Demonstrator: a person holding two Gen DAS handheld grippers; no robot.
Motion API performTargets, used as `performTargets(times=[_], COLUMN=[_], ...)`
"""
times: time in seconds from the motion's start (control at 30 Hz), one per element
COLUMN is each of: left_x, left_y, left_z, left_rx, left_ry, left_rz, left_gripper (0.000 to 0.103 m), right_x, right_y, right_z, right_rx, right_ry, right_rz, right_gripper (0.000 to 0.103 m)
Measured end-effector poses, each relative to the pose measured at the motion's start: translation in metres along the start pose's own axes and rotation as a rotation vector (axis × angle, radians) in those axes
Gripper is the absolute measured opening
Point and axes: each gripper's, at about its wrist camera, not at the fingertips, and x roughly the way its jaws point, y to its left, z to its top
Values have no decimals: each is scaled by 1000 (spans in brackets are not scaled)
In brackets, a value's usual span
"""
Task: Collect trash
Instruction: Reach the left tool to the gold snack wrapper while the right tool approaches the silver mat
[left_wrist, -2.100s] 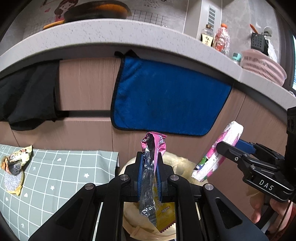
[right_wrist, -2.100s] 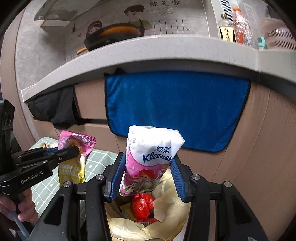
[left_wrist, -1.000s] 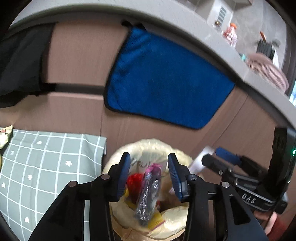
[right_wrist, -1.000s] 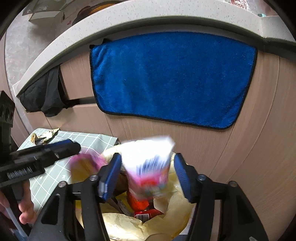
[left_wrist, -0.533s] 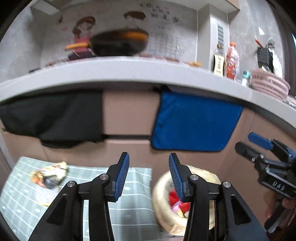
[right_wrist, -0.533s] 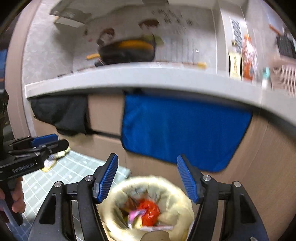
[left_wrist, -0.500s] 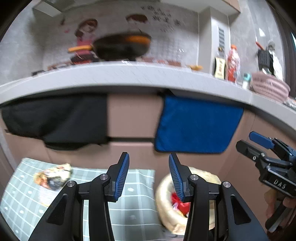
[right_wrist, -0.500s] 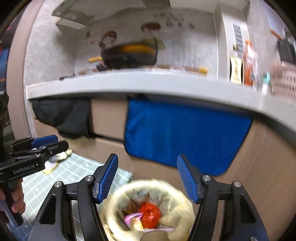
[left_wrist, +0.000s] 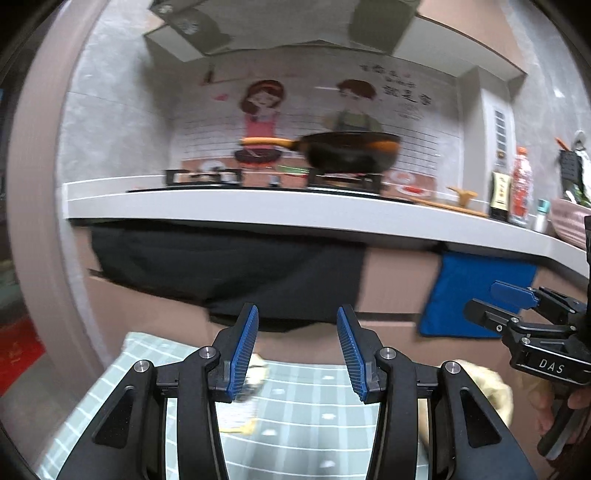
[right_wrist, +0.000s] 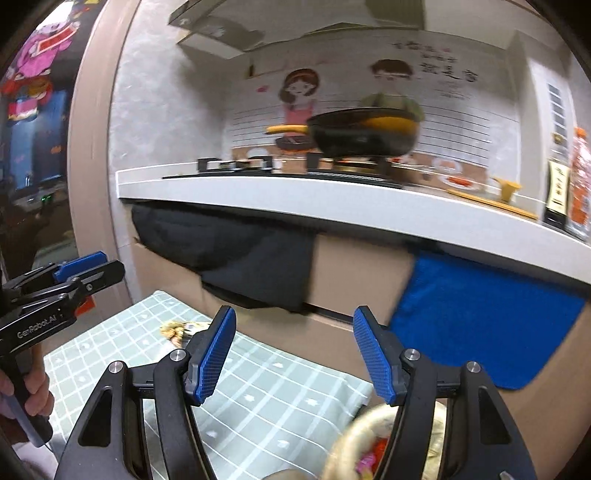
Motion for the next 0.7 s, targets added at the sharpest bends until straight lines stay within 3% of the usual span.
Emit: performTargets(times=[0.13,0.37,0.7], left_x=[2,28,121], left_y=[41,119,175], left_z=[-5,-25,-90], left_rx=[-32,-127,-318], left_ry=[10,77,300], left_rz=[44,114,19], left_gripper=[46,46,48], right_x=[25,70,144], right_y=[38,84,93], right_z=[7,6,-12], right_rx=[-31,-92,-75], right_ry=[13,55,152], right_rz=[47,50,96], right_gripper=[62,61,57])
